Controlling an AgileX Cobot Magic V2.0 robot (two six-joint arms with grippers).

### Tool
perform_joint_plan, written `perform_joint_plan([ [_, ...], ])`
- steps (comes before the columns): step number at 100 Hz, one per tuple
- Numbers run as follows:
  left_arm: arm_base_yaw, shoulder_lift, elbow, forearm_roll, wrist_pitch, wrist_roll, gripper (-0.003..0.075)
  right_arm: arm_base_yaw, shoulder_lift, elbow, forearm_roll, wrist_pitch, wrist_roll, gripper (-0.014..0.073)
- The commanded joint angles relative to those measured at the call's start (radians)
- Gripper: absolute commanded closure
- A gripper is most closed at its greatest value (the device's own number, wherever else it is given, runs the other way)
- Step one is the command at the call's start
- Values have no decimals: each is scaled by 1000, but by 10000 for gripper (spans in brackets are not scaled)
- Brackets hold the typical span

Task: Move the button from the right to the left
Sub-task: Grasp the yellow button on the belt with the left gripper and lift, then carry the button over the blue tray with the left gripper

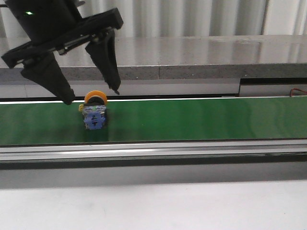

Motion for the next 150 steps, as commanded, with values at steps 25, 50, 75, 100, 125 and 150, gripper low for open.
perform_joint_plan([
  [25,-5,44,-36,78,-33,-106,178,1,6,-23,-10,-65,-11,660],
  [50,-5,59,-40,103,-29,-122,452,1,6,-23,-10,-65,-11,660],
  [75,-5,55,-102,140,50,-122,608,1,6,-23,-10,-65,-11,660],
  [100,43,0,-147,195,139,-122,608,1,6,-23,-10,-65,-11,660],
  [125,170,-66,-147,324,229,-116,608,1,6,-23,-10,-65,-11,660],
  [150,334,-104,-147,401,307,-9,608,1,6,-23,-10,-65,-11,660],
])
